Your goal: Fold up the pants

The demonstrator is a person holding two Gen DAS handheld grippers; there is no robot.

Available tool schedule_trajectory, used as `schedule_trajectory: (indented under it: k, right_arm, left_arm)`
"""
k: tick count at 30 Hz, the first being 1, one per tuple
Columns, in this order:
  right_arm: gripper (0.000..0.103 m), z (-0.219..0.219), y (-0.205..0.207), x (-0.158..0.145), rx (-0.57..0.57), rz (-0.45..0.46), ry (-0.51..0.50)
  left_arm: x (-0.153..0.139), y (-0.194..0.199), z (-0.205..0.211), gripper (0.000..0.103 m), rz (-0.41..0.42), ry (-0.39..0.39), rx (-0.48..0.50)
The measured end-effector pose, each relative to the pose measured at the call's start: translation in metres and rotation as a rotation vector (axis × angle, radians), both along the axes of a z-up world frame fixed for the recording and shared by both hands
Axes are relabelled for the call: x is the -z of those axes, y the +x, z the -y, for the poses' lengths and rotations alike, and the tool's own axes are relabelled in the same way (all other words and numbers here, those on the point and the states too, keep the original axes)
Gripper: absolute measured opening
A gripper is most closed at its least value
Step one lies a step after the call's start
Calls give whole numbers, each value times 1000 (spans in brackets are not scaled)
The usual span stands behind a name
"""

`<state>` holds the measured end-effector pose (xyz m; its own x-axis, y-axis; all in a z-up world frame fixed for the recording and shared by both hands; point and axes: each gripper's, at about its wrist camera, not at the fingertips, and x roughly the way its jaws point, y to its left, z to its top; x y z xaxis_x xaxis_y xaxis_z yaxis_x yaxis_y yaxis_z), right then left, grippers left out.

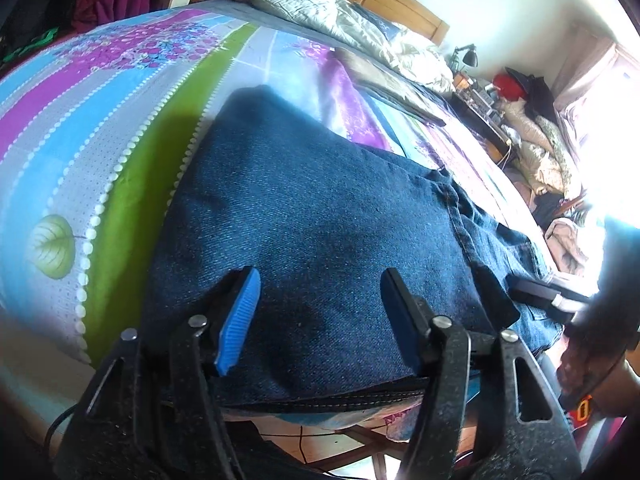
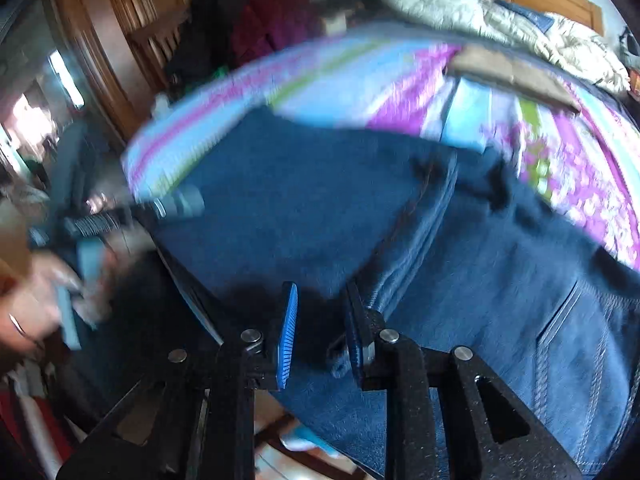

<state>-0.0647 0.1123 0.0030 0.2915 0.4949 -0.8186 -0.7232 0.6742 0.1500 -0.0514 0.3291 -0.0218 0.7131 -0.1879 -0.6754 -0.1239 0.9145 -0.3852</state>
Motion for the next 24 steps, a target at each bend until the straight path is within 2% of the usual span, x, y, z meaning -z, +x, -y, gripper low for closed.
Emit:
schedule_trajectory:
  k: [1, 2, 3, 4, 5, 6, 7, 10, 12, 13, 17, 19, 20, 21, 22, 23, 24]
  right_arm:
    - [12, 8, 0, 3, 23, 11, 32]
    - [15, 17, 4, 3, 54, -30, 65]
    - [29, 21, 10, -1, 99, -69, 49]
    - [28, 20, 10, -8, 119, -43, 27]
    - [24, 15, 9, -19, 119, 23, 9]
    - [24, 8, 10, -33, 86, 74, 31]
    - [24, -1, 14, -44, 57, 84, 76]
    - [24, -54, 43, -64, -44, 29, 203]
    - [24, -103, 57, -64, -125, -15, 237]
    - [24, -130, 66, -59, -158, -42, 231]
    - [23, -211, 100, -32, -197, -118, 200]
    - [17, -240, 112, -16, -214, -141, 194]
    - [1, -253, 122, 2, -197, -114, 122]
    - [0, -266, 137, 24, -174, -130, 51]
    - [0, -268, 147, 37, -166, -196, 89]
    - [0, -264, 160, 36, -118, -219, 161]
    - [0, -263, 170, 33, -46, -193, 143]
  left_arm:
    - [0, 0, 0, 65, -1, 3, 8]
    - [-1, 1, 0, 65, 0, -2, 14]
    - [-2, 0, -1, 65, 1, -4, 19]
    - [-5, -1, -3, 65, 1, -3, 21]
    - [-10, -6, -6, 65, 16, -1, 16]
    - [-14, -10, -8, 65, 35, -3, 8]
    - [-17, -15, -15, 65, 59, -11, -7]
    - [-8, -17, -35, 65, 33, -44, -67]
    - [7, -15, -46, 64, -5, -51, -85]
    - [16, -13, -50, 63, -20, -43, -84]
    - [14, -12, -54, 64, -19, -68, -84]
    - [16, -15, -54, 64, -2, -85, -86]
    - [18, -17, -55, 64, 11, -101, -86]
    - [18, -18, -58, 64, 17, -112, -85]
    - [19, -19, -62, 64, 25, -139, -82]
    - [20, -19, -66, 64, 31, -166, -81]
    - [21, -20, -69, 64, 36, -187, -81]
